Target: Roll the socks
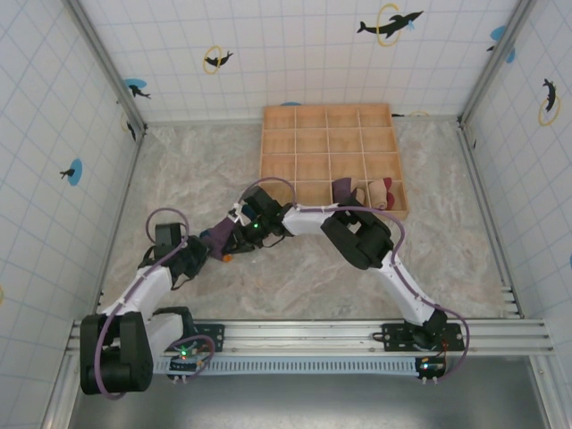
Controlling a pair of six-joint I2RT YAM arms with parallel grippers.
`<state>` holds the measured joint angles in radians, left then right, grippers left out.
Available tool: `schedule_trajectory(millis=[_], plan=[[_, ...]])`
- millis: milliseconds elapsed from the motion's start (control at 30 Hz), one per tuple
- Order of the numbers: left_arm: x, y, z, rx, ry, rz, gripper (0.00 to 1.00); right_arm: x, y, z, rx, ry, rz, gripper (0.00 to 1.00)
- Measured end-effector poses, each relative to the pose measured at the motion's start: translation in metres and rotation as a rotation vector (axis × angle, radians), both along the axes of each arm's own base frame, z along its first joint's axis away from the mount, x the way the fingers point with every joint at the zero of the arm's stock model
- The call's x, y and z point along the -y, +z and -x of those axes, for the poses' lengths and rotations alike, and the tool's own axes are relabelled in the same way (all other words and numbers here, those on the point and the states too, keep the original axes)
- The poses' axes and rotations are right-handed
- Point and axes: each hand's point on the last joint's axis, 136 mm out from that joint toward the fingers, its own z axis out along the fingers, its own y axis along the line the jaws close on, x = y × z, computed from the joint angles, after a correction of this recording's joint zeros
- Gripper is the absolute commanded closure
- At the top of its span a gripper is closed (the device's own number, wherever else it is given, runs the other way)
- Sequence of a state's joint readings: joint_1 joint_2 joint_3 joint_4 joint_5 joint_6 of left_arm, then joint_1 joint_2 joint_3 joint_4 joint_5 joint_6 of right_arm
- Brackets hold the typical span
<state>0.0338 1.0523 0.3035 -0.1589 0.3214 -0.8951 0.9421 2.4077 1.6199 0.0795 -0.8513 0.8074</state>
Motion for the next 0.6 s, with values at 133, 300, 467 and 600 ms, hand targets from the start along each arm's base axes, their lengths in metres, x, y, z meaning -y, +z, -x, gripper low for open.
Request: schedule_trajectory(millis=[133,300,467,600], plan=[[0.001,0.002,-0.002,-0.022,-0.015,-0.005,1.0,0.007,-0.001,0.0,0.069,-0.002,0.001,0.58],[0.001,0.005,0.01,-0.095,-0.054,-0.024,1.0,0.028,0.018,0.0,0.264,-0.032,0.043,0.49],[0.004,0.007,0.029,-0.185,-0.116,-0.03,1.0,0.044,0.054,0.005,0.568,-0.03,0.044,0.38],[0.008,0.006,0.045,-0.235,-0.153,-0.022,1.0,0.042,0.073,0.024,0.86,0.029,0.04,0.33]])
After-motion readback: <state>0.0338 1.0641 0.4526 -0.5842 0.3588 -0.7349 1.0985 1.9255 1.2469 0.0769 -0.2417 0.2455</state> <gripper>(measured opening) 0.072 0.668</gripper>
